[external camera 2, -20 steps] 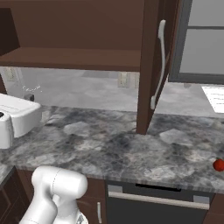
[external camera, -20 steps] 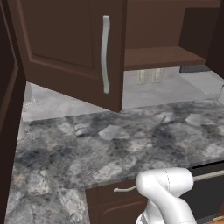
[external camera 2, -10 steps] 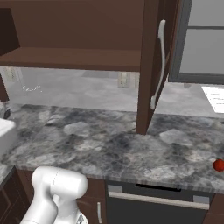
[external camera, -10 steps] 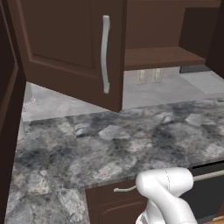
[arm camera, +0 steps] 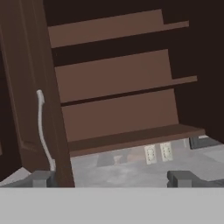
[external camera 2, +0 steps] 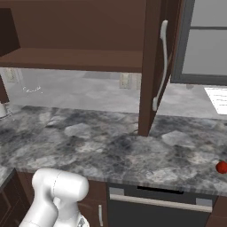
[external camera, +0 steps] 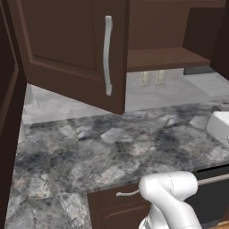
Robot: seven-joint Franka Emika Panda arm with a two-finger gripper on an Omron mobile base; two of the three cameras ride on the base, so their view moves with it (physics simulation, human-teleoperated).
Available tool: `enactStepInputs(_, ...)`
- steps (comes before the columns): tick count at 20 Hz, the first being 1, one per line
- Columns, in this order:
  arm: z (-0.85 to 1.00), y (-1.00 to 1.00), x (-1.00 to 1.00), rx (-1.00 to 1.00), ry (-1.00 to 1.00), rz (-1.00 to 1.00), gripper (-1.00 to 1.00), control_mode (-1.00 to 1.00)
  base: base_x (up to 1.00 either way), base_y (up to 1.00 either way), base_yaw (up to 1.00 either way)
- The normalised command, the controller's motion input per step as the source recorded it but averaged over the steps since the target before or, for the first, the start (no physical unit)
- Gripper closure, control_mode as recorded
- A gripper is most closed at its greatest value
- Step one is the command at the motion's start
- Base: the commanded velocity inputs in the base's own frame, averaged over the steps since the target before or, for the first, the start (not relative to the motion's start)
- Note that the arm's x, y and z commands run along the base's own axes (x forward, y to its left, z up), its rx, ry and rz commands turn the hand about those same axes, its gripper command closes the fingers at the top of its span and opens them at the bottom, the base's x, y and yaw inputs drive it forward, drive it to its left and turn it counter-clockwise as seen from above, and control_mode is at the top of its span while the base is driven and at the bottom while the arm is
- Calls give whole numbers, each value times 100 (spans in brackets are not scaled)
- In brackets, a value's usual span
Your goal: Open the cabinet. Pick the dish brush and place it next to the sink. Then close the cabinet.
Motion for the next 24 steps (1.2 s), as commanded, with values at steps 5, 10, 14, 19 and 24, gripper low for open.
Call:
enactStepInputs(5, -1, 53, 2, 0, 0, 0, -100, -100, 0, 0, 0)
enactStepInputs(10, -7, 70, 41, 0, -2, 0, -100, -100, 0, 0, 0)
enactStepInputs(14, -2, 55, 76, 0, 0, 0, -100, -100, 0, 0, 0)
enactStepInputs(19, -12, 29, 92, 0, 0, 0, -100, -100, 0, 0, 0)
enactStepInputs(24, -34, 22, 99, 0, -3, 0, -100, -100, 0, 0, 0)
